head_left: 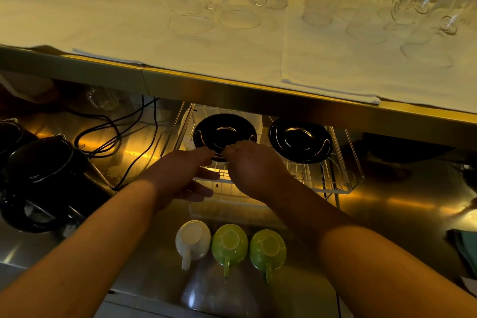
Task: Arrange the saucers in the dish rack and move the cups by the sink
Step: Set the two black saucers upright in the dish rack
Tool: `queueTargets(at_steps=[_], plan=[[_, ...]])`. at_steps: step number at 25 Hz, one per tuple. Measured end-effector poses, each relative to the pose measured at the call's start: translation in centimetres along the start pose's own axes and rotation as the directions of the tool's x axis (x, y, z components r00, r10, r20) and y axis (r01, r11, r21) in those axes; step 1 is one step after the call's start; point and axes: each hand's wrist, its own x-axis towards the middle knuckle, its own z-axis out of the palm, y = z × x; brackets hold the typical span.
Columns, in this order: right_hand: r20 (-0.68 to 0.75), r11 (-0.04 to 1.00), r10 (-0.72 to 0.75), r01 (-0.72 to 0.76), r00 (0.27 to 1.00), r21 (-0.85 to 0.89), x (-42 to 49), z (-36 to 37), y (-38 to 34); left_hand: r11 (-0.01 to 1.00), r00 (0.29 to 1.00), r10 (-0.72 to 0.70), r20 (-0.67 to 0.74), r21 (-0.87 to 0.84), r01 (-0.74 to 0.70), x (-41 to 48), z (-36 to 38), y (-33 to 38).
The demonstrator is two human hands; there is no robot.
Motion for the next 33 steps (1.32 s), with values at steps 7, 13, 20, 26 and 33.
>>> queueTargets(at_steps=[7, 13, 20, 26, 33], plan=[[-0.004, 0.934, 0.344, -0.342, 0.939, 0.103, -4.9, -2.0, 7.3, 0.432, 0.645, 0.762, -0.057, 0.786, -0.441, 1.3, 2.4, -0.4], [0.240, 0.904, 0.407, -0.426, 0.881, 0.030, -6.4, -1.5, 11.1, 0.197, 0.816, 0.564, 0.126, 0.939, -0.282, 6.5, 2.9, -0.2], [0.237, 0.919, 0.376, -0.393, 0.896, 0.027, -7.0, -1.4, 10.7, 0.148, 0.814, 0.553, 0.177, 0.941, -0.305, 8.7, 2.7, -0.5], [0.228, 0.934, 0.342, -0.355, 0.912, 0.021, -6.9, -1.5, 10.2, 0.150, 0.797, 0.577, 0.181, 0.935, -0.321, 8.9, 2.8, -0.3], [0.227, 0.960, 0.280, -0.278, 0.933, -0.041, -6.8, -1.1, 9.5, 0.140, 0.799, 0.572, 0.188, 0.937, -0.321, 8.7, 2.7, -0.2]])
